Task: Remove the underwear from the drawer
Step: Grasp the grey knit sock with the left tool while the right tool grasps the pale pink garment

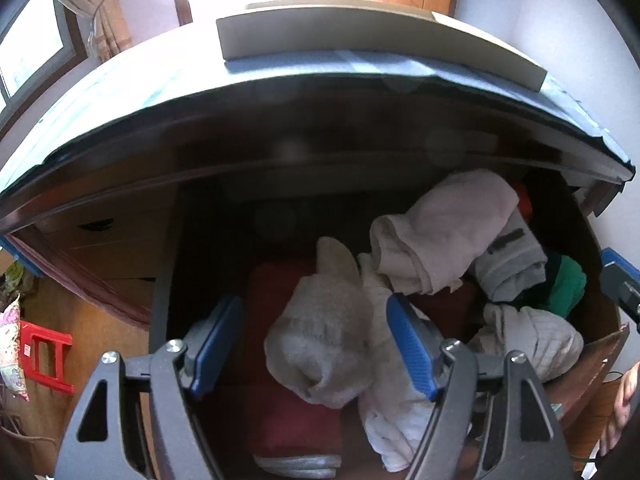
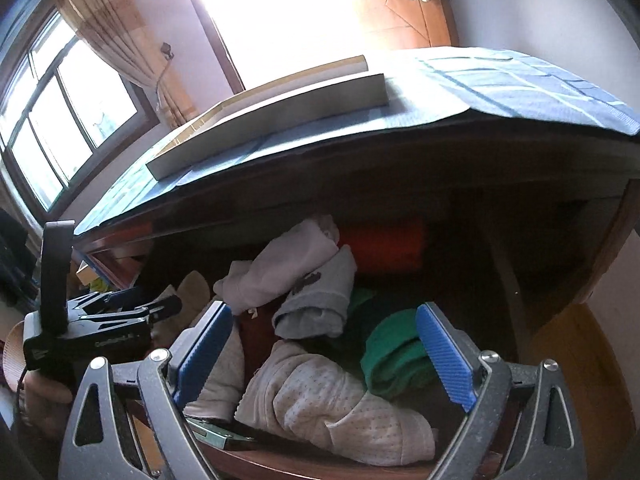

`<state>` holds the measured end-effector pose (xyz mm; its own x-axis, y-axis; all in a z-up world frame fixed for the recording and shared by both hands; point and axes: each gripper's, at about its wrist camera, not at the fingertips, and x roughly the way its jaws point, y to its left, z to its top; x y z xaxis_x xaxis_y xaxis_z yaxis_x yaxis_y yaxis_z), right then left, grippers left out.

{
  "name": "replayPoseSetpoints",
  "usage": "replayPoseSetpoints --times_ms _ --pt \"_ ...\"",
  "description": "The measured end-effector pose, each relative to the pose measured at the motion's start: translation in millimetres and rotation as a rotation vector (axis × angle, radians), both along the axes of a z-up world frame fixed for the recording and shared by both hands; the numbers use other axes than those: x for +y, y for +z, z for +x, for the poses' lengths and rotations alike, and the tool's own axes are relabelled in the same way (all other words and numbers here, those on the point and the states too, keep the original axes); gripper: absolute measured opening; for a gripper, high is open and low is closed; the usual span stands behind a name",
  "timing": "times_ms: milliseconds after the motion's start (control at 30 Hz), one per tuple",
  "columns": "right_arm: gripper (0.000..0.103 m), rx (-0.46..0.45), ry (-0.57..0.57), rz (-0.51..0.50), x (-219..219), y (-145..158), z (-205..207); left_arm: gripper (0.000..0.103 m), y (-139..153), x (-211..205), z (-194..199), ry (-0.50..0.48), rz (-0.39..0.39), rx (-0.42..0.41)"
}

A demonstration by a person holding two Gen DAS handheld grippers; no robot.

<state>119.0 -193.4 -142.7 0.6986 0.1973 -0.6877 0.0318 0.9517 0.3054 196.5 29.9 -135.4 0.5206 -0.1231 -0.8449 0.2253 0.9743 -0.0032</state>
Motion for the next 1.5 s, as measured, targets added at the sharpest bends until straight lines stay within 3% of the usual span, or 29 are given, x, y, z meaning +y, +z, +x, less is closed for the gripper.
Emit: replayPoseSetpoints --times_ms 667,833,933,1200,1433,1500 --pt "0.095 0.014 0.029 -0.019 8 -1 20 0.074 -23 -22 29 0.034 0.091 0.084" --pt "0.095 0.064 0.012 0.042 1 -3 33 0.046 -32 -27 29 -0.011 0.096 0.124" --pt "0.094 0.097 0.014 0.101 0 -4 44 0.041 -33 -33 29 -0.029 0.098 0.118" --pt "0.083 0.256 0.019 0.372 16 -32 80 0.034 -27 -16 26 0.011 -0.037 0.077" --pt "0.082 0.342 -0.064 0.457 29 -55 94 0.034 -14 6 12 0.097 -0.173 -0.058" --pt "0.077 0.35 -0.078 0.483 31 -60 96 0.034 -12 8 9 0.099 -0.189 -0.078"
